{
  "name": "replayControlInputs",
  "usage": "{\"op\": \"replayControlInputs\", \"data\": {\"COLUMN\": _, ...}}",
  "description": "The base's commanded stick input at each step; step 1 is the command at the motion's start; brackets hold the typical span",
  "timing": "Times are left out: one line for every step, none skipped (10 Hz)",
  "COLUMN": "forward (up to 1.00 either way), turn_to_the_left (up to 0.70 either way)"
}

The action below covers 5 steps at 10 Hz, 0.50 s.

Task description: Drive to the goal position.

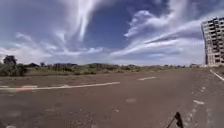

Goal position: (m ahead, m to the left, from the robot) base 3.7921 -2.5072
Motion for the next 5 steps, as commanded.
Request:
{"op": "replayControlInputs", "data": {"forward": 0.0, "turn_to_the_left": -1.0}}
{"op": "replayControlInputs", "data": {"forward": 0.0, "turn_to_the_left": -1.0}}
{"op": "replayControlInputs", "data": {"forward": 0.0, "turn_to_the_left": -1.0}}
{"op": "replayControlInputs", "data": {"forward": 0.0, "turn_to_the_left": -1.0}}
{"op": "replayControlInputs", "data": {"forward": 0.0, "turn_to_the_left": -1.0}}
